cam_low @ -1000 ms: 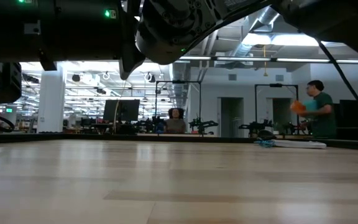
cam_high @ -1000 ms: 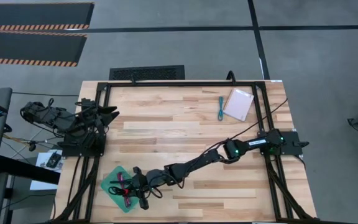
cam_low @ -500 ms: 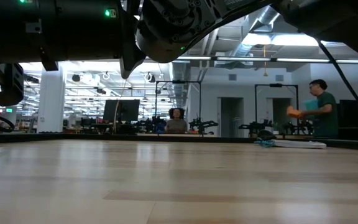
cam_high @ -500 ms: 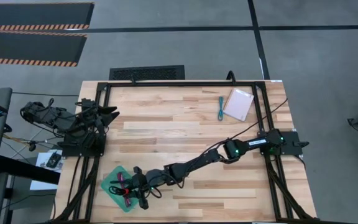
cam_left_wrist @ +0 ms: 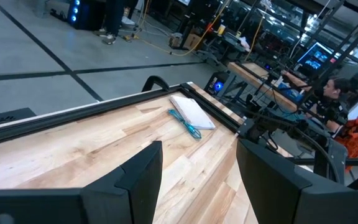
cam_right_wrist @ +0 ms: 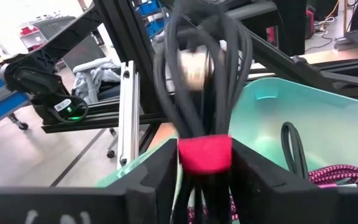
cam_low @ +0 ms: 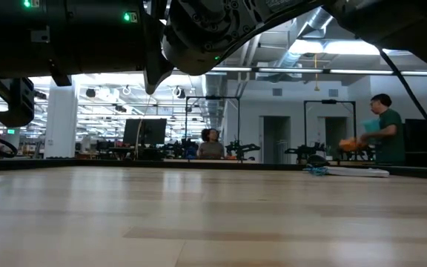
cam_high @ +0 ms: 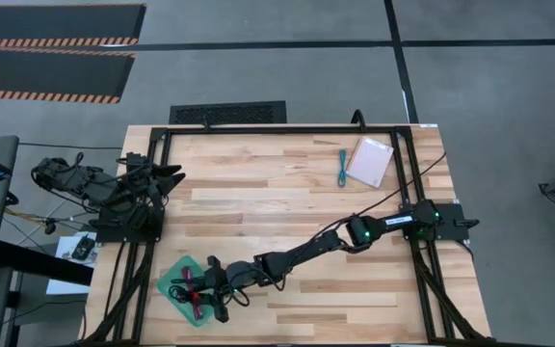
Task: Pick and place USB-C Cables
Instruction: Put the black USB cable into the green bin, then put the blue USB cable into the green bin
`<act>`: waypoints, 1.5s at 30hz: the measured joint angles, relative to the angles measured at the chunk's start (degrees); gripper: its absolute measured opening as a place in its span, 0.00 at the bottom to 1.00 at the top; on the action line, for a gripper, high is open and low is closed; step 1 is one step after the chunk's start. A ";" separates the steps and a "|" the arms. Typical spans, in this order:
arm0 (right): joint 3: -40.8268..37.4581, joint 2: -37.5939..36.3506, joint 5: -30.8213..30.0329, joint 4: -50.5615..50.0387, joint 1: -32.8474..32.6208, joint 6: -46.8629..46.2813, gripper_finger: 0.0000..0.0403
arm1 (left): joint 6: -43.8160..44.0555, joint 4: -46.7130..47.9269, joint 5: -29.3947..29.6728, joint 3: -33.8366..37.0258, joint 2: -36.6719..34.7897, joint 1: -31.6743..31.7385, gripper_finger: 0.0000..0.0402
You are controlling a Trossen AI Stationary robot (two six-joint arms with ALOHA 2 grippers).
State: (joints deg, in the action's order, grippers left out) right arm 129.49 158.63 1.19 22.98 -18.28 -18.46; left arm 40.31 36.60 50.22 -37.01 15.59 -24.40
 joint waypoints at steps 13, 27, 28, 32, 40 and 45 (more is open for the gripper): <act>-0.02 -0.24 0.08 -0.17 0.06 0.20 0.52 | 0.01 0.00 0.00 -0.01 0.00 0.01 0.48; 4.36 -11.08 10.78 -22.96 4.67 4.75 0.52 | -1.12 0.00 -1.89 -0.01 0.00 0.00 0.48; 4.43 -12.92 10.92 -27.12 5.24 6.19 0.52 | -1.24 0.00 -1.73 -0.01 -0.04 0.02 0.48; 4.37 -18.95 12.67 -44.05 7.03 13.93 0.53 | -2.55 0.07 -2.60 -0.01 -1.37 0.02 0.48; 4.28 -30.59 11.66 -80.74 12.49 21.53 0.51 | -2.94 2.32 -5.46 -0.01 -8.75 0.00 0.48; 4.26 -34.97 9.16 -93.02 16.13 21.51 0.51 | -0.43 5.70 -5.64 -0.03 -12.90 0.01 0.48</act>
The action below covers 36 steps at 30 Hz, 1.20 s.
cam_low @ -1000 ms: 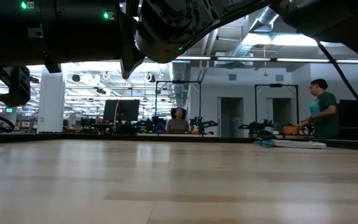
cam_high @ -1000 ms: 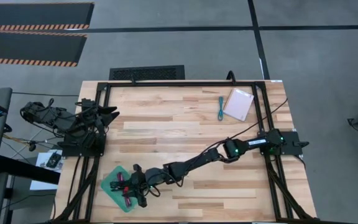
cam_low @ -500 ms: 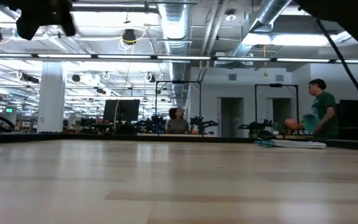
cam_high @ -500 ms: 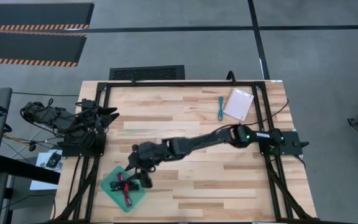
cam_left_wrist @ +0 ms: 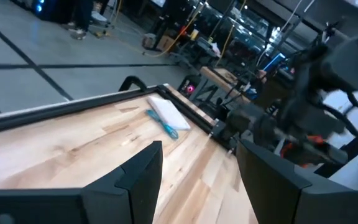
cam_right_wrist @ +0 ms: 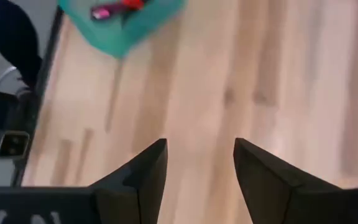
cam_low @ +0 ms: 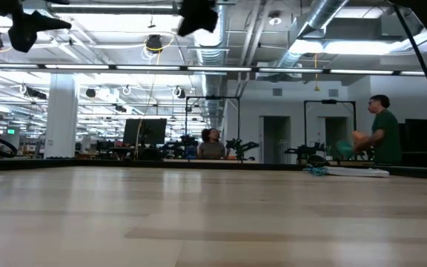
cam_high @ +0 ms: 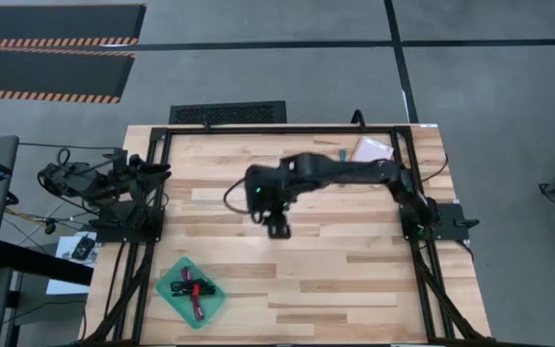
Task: Pick and place USB-C Cables
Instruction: Put the blue USB cable into the green bin
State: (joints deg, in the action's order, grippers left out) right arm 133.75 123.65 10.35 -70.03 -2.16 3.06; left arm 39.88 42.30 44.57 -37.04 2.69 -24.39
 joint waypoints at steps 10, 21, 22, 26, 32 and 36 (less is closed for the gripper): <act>-13.74 -13.45 -2.85 -6.98 5.02 -1.54 0.50 | 5.37 3.24 -3.33 3.64 -0.76 -0.01 0.48; -65.22 -53.84 -20.57 17.66 5.91 -23.83 0.49 | 11.17 3.11 -1.29 11.40 -0.73 -0.01 0.48; -69.02 -56.79 -24.51 17.95 5.91 -28.53 0.49 | 11.61 3.09 -0.81 11.85 -0.73 -0.01 0.48; -80.58 -64.33 -35.63 18.05 6.02 -46.09 0.48 | 12.76 2.37 1.26 12.74 -0.73 -0.01 0.48; -88.60 -63.23 -42.82 19.05 6.21 -64.49 0.45 | 11.99 -0.30 5.17 12.96 -0.73 0.00 0.48; -90.91 -57.51 -45.37 23.19 7.91 -67.77 0.43 | 11.98 -0.39 7.19 12.98 -0.73 -0.01 0.48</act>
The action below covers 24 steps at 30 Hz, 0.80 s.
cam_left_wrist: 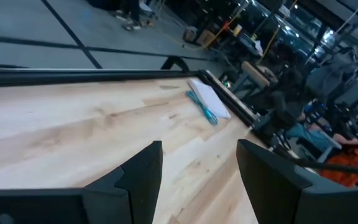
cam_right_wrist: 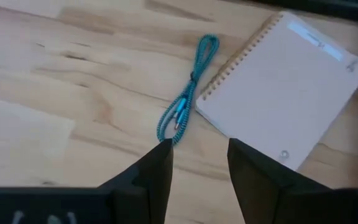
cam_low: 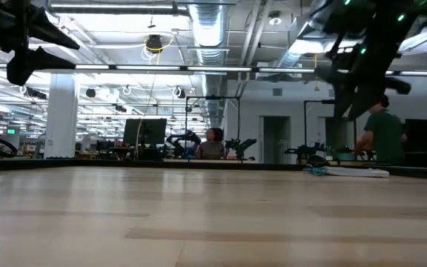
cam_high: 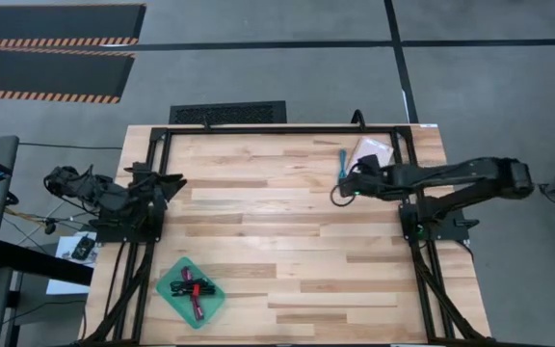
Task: Pick and place USB-C Cables
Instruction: Put the blue USB cable into the green bin
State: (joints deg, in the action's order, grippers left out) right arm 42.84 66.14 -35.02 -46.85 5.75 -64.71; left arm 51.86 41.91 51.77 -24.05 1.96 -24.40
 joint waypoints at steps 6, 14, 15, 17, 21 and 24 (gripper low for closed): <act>-0.04 10.25 0.25 6.03 5.61 3.19 0.51 | -0.74 0.06 1.15 -0.02 0.00 0.01 0.48; -0.04 18.50 5.92 14.94 11.14 6.37 0.71 | -2.21 0.20 1.62 -0.02 0.00 0.02 0.48; -0.03 19.03 6.64 16.45 11.32 7.04 0.72 | -2.39 0.20 1.62 -0.02 0.00 0.00 0.48; 0.05 20.16 7.95 19.08 11.54 7.16 0.72 | -2.77 0.22 1.62 -0.02 0.00 0.00 0.48; 0.05 23.68 8.42 21.67 11.59 6.28 0.72 | -3.10 0.37 1.62 -0.02 0.00 0.00 0.48; 0.05 26.91 9.72 22.77 11.83 5.64 0.72 | -3.08 1.00 1.62 -0.02 0.00 0.00 0.48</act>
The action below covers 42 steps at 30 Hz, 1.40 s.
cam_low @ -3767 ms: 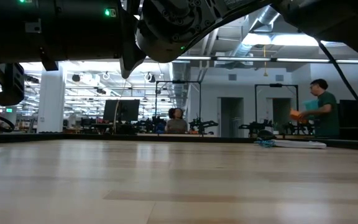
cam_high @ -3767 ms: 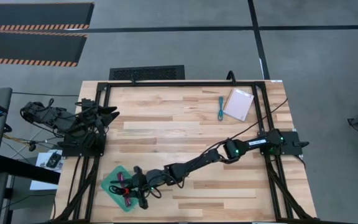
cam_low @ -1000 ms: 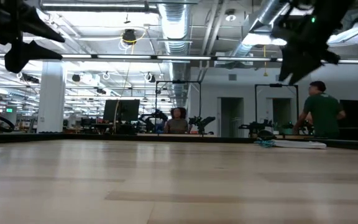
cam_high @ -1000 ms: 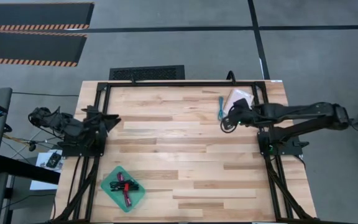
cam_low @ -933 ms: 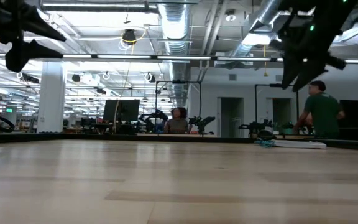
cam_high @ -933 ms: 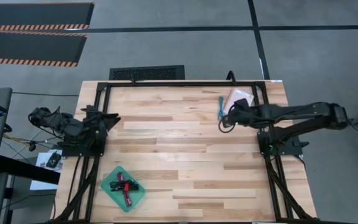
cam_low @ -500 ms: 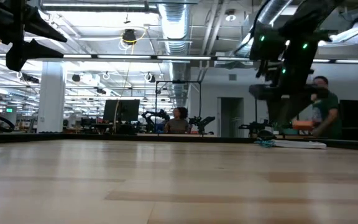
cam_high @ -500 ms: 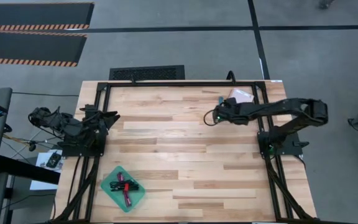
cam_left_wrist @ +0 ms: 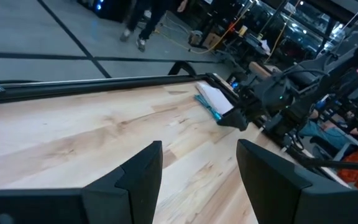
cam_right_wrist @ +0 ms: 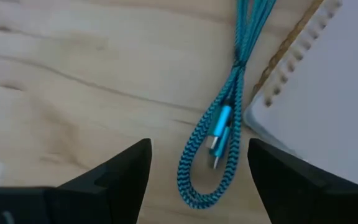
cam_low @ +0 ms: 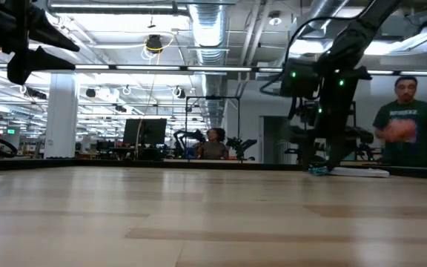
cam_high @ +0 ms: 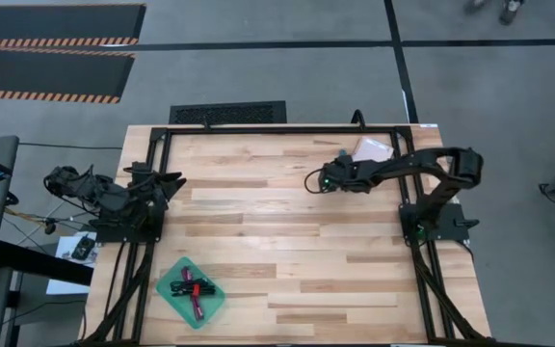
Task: Pick and place USB-C Cables
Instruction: Put the blue USB cable into the green bin
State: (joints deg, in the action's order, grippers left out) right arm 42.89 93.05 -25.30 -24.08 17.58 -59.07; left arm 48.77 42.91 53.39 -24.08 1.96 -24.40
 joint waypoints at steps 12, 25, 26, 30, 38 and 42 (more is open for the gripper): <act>0.29 3.92 1.85 0.85 0.00 -2.50 0.45 | 0.02 0.23 -0.02 0.00 0.00 0.02 0.48; 0.09 3.85 2.60 0.89 -2.37 0.64 0.05 | 0.98 0.20 -0.47 0.00 0.00 0.02 0.48; 0.05 3.90 2.08 1.04 -3.02 0.63 0.04 | 0.98 0.20 -0.46 0.00 0.00 0.01 0.48; -0.07 4.00 0.77 2.18 -6.65 -1.27 0.03 | 0.98 0.20 -0.42 0.00 0.00 0.00 0.48; -0.23 4.16 -1.24 10.24 -18.73 -7.85 0.03 | 1.36 0.20 -0.46 0.00 0.00 0.00 0.48; -0.28 4.33 0.60 17.84 -24.41 -9.01 0.03 | 1.38 0.20 -0.47 0.00 0.00 0.01 0.48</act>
State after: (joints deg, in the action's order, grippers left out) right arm 42.61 97.38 -24.70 -6.23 -6.83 -68.08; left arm 50.15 43.11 52.92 -24.08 1.96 -24.40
